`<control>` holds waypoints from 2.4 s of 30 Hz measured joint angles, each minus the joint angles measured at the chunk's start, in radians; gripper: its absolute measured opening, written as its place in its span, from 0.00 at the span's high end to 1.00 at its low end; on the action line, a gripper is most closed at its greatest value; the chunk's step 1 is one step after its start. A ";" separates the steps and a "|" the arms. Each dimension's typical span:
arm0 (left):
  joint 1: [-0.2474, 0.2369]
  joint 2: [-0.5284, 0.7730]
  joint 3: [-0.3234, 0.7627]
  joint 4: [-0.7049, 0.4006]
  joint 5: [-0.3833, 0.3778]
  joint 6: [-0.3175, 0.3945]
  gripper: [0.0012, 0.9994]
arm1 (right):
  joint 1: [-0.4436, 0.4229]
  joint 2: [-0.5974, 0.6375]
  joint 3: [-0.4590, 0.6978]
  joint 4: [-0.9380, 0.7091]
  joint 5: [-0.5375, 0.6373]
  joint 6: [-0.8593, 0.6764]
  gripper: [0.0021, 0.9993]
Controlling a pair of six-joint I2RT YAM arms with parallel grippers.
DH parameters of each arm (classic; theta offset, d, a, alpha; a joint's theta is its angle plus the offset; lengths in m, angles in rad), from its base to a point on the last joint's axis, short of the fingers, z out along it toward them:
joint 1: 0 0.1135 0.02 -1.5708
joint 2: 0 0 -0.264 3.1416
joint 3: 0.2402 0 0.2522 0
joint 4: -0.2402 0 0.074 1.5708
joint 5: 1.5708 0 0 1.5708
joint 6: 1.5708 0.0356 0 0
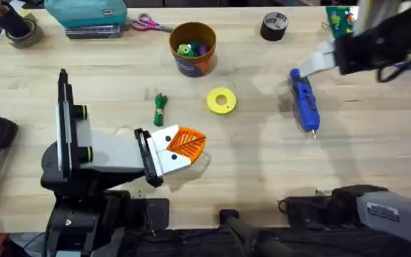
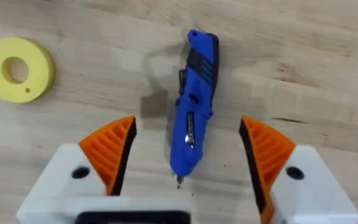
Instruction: Pick up the gripper from the table and insert it into the empty holder that is missing its gripper. Then pick up a screw, insert it into the mounting hole, and use the screwdriver to tighten it. Finally, clean up the table by picking up the vegetable and placing it into the bucket.
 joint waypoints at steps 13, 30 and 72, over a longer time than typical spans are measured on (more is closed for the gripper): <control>0.000 0.000 0.000 0.000 0.000 0.000 0.99 | -0.030 0.279 -0.057 0.128 0.000 -0.050 0.00; 0.000 0.000 0.000 0.000 0.000 0.000 0.99 | -0.072 0.452 -0.058 0.206 -0.004 -0.007 0.00; 0.000 0.000 0.000 0.000 0.001 0.000 0.99 | -0.076 0.393 0.026 0.185 -0.057 0.007 0.98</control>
